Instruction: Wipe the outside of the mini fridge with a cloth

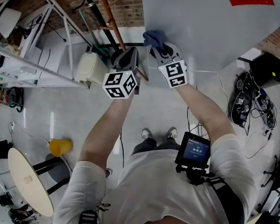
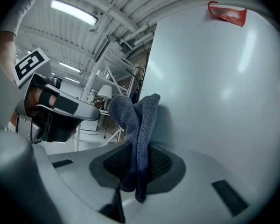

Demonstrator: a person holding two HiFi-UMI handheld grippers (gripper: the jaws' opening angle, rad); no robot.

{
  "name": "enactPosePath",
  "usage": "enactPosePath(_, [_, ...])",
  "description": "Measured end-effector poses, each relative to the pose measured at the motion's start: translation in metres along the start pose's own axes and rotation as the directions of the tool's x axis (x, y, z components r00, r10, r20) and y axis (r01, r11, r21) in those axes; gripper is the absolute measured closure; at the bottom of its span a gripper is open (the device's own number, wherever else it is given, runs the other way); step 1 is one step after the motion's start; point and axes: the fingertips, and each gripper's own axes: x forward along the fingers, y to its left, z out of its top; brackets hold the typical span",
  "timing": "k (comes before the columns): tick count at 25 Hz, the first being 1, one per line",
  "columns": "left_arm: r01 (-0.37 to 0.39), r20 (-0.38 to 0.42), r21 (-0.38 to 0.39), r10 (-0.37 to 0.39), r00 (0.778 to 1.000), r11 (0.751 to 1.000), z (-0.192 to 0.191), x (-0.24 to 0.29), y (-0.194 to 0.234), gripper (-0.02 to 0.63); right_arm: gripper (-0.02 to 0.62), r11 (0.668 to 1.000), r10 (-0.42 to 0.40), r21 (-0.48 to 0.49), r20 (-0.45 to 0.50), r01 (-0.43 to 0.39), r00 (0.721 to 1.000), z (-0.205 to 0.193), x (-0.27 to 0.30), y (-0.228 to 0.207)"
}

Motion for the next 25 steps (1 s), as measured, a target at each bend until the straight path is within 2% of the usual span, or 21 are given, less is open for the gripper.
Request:
enactPosePath(11, [0.043, -0.026, -0.007, -0.043, 0.999, 0.999, -0.016, 0.025, -0.034, 0.606, 0.522, 0.999, -0.038, 0.006, 0.005, 0.038, 0.999, -0.009, -0.029, -0.032])
enactPosePath(25, [0.146, -0.076, -0.016, -0.147, 0.986, 0.989, -0.053, 0.076, -0.135, 0.606, 0.522, 0.984, -0.174, 0.033, -0.024, 0.174, 0.984, -0.048, -0.118, -0.134])
